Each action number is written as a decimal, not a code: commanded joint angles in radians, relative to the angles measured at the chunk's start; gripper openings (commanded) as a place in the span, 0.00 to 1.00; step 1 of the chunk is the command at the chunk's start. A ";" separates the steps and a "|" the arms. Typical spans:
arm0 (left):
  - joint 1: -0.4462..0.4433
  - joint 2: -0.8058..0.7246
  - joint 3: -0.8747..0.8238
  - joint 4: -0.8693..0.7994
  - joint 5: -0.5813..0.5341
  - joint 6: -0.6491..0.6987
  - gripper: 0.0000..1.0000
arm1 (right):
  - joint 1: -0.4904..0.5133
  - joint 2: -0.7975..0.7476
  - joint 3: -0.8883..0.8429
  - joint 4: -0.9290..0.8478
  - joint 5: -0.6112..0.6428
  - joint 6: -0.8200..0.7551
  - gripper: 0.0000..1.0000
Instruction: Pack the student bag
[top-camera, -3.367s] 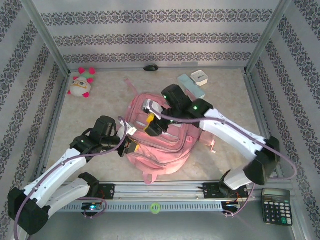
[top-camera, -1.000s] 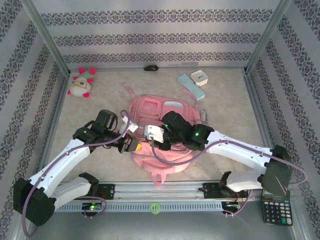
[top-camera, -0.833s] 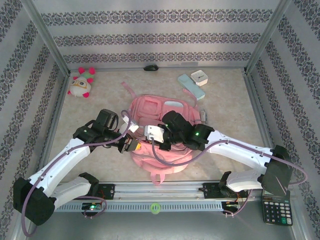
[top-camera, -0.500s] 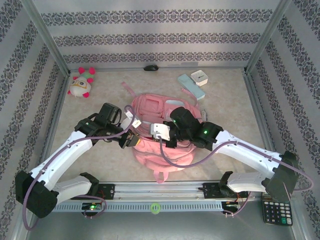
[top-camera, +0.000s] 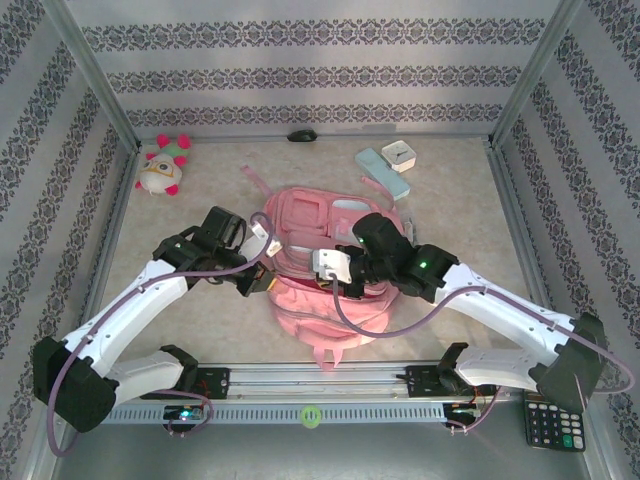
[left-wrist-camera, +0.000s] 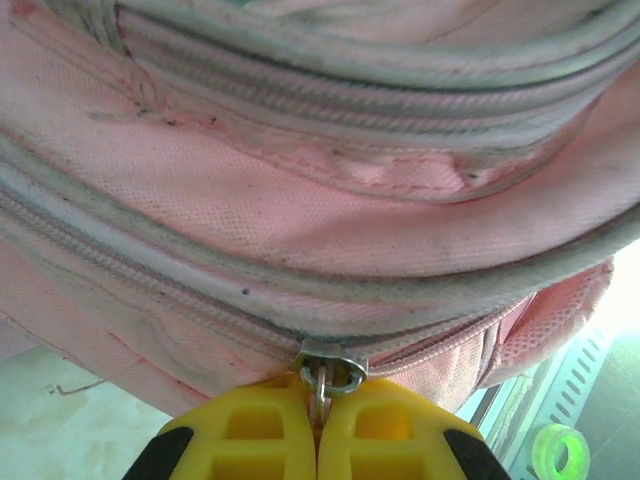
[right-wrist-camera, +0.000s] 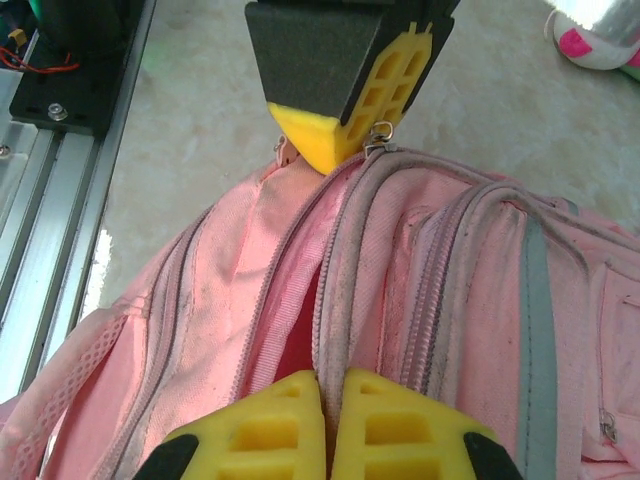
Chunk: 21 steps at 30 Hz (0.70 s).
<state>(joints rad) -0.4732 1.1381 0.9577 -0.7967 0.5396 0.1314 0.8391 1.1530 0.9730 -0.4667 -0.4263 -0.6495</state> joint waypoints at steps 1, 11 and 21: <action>0.024 0.041 0.024 0.011 -0.231 0.001 0.00 | -0.016 -0.082 0.006 -0.111 -0.176 -0.058 0.00; 0.060 0.113 0.098 0.087 -0.051 0.121 0.00 | -0.071 -0.147 0.010 -0.170 -0.212 -0.091 0.00; 0.059 0.083 0.138 -0.047 -0.215 0.439 0.08 | -0.075 -0.076 0.044 -0.170 -0.310 -0.127 0.00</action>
<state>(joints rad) -0.4686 1.2240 1.0592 -0.8062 0.5549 0.4278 0.7486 1.0874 0.9791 -0.5571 -0.5732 -0.7376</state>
